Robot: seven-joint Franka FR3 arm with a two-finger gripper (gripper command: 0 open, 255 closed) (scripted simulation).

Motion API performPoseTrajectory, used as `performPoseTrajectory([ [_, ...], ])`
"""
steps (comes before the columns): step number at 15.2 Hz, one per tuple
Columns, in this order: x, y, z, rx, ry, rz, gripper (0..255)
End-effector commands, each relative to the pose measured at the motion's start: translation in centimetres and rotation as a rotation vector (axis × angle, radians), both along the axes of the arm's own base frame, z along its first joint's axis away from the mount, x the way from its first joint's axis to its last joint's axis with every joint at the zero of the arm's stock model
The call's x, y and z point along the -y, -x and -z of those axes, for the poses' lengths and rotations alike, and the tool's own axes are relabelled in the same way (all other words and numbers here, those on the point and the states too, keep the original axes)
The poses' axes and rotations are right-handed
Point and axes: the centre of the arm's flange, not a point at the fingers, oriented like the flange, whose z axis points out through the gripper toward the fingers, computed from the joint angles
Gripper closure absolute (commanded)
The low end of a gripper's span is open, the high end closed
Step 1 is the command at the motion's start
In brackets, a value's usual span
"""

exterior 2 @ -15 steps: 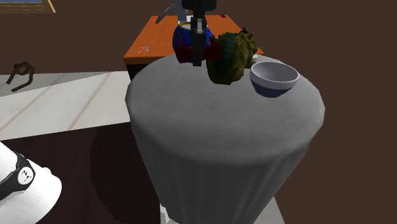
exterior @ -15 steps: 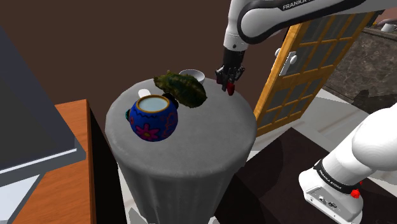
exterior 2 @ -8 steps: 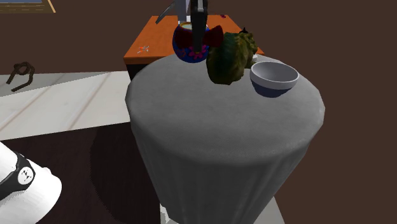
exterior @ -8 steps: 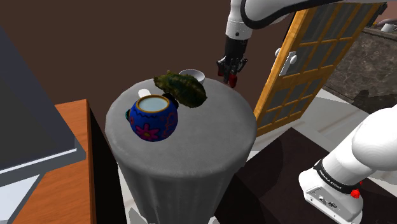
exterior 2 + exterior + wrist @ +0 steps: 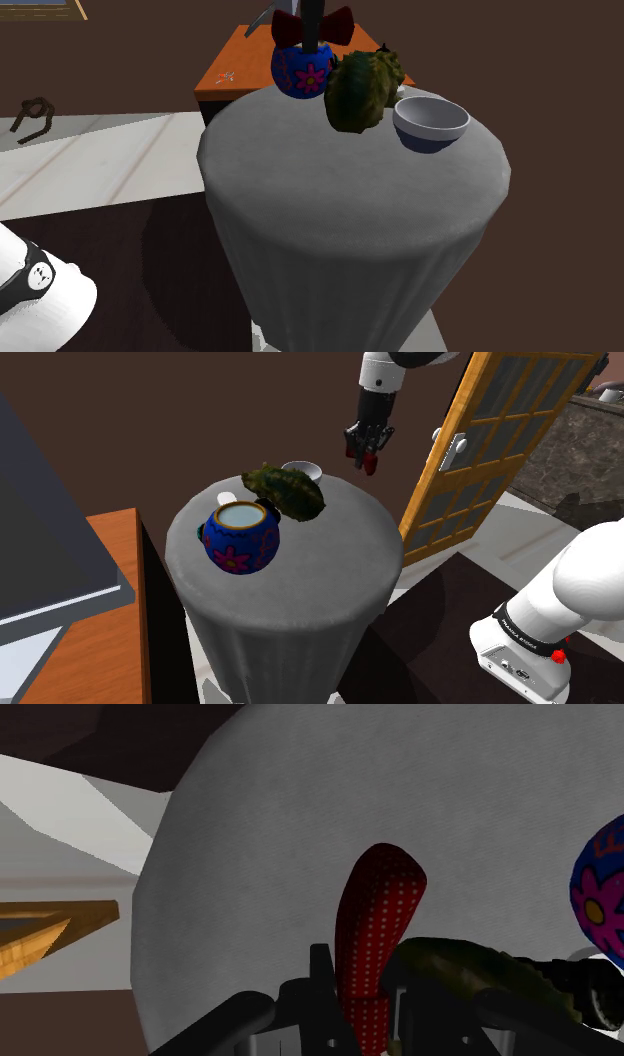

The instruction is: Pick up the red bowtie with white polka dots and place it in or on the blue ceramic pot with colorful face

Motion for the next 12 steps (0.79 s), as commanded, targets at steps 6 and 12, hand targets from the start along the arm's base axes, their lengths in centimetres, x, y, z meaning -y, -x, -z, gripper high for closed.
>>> performPoseTrajectory([
  [6, -6.6, -0.8, -0.6, 0.000, 0.000, 0.000, 255],
  [12, -14.4, -1.8, -0.3, 0.000, 0.000, 0.000, 255],
])
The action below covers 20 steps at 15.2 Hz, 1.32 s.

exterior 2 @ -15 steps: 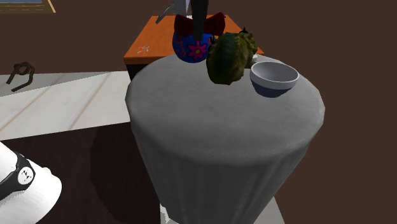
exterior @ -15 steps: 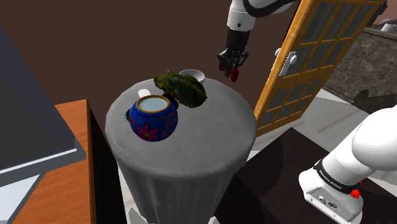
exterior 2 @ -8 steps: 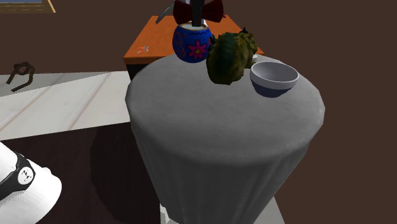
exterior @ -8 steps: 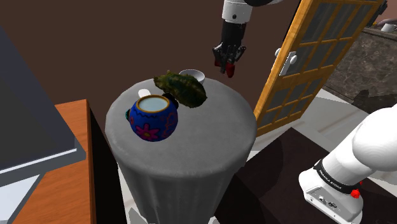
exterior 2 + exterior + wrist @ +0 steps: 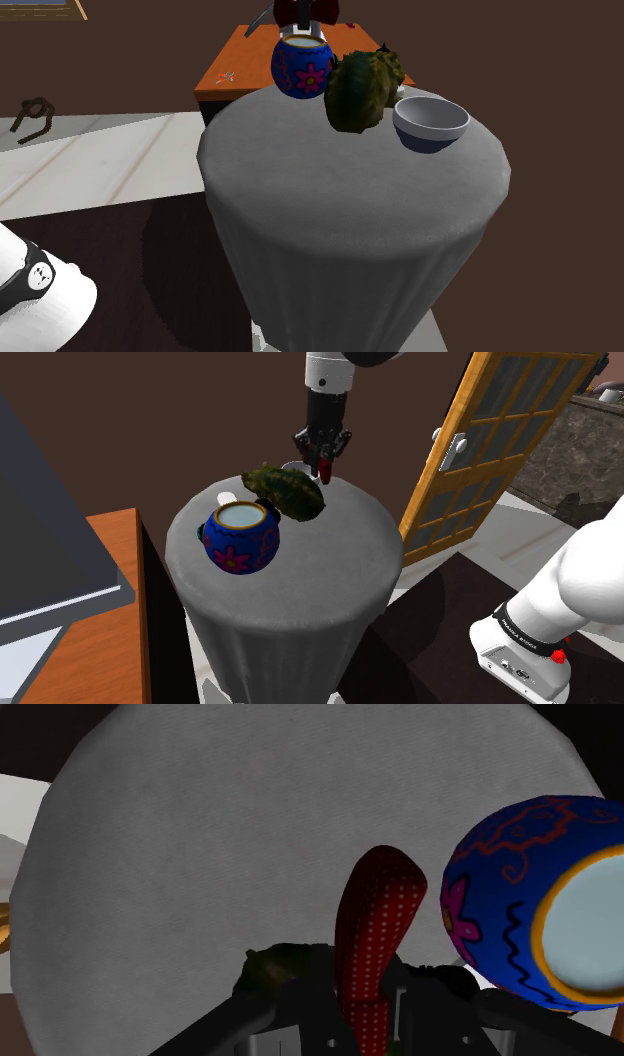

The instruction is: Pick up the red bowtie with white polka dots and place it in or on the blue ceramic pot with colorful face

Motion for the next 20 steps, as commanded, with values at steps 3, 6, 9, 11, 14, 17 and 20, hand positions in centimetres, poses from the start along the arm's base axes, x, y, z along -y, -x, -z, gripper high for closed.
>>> performPoseTrajectory([
  [3, -5.4, -0.6, 0.2, 0.000, -0.001, 0.002, 255],
  [6, -9.4, -1.1, 0.3, 0.000, -0.001, 0.002, 255],
  [9, -13.3, -1.5, 0.5, 0.000, -0.001, 0.002, 255],
  [11, -15.9, -1.9, 0.6, 0.000, -0.001, 0.002, 255],
  [14, -18.8, -2.2, 1.2, 0.000, -0.001, 0.002, 255],
  [17, -18.8, -2.2, 2.8, 0.000, -0.001, 0.002, 255],
  [20, -18.8, -2.2, 4.4, 0.000, -0.001, 0.002, 255],
])
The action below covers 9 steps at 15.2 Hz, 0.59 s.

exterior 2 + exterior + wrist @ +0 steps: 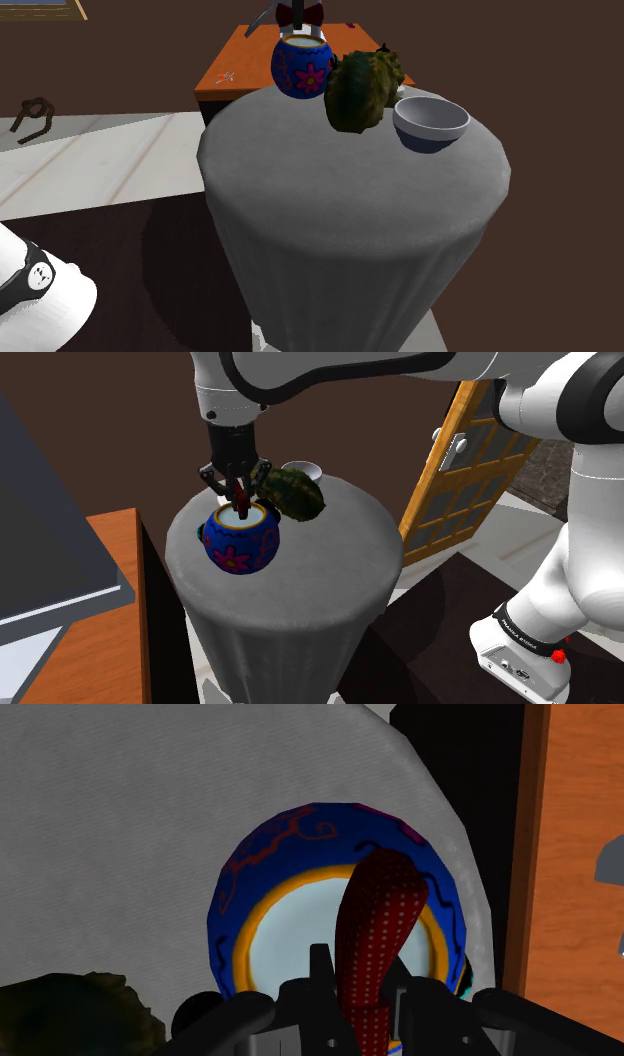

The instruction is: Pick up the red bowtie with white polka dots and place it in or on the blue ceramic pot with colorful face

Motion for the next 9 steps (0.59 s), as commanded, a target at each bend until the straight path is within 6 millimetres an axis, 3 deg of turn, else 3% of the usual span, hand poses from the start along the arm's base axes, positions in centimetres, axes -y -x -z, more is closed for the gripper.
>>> performPoseTrajectory([
  [1, 0.0, -0.1, 1.1, 0.000, -0.001, 0.000, 255],
  [4, 0.0, -0.1, 2.7, 0.000, -0.001, 0.000, 255],
  [9, 0.0, -0.1, 2.7, 0.000, -0.001, 0.000, 255],
])
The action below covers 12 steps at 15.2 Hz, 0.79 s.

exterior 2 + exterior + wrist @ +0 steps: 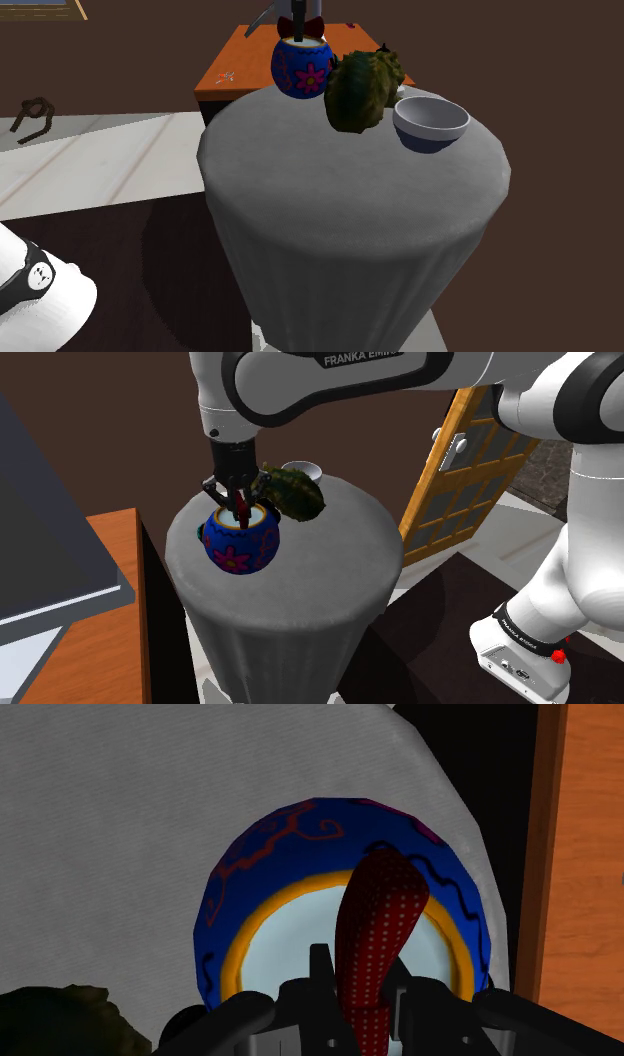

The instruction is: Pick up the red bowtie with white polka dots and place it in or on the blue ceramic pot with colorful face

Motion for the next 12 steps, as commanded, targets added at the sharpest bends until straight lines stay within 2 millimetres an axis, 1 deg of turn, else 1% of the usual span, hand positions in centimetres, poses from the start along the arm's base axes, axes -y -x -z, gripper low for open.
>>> performPoseTrajectory([
  [1, 0.0, 0.0, 0.1, -0.001, 0.000, 0.000, 255],
  [3, 0.0, 0.0, 0.1, -0.001, 0.000, 0.000, 255],
  [4, 0.0, 0.0, 0.1, -0.001, 0.000, 0.000, 0],
  [9, 0.0, 0.0, 0.1, -0.001, 0.000, 0.000, 0],
  [12, 0.1, -0.2, -3.9, -0.001, 0.000, 0.000, 0],
])
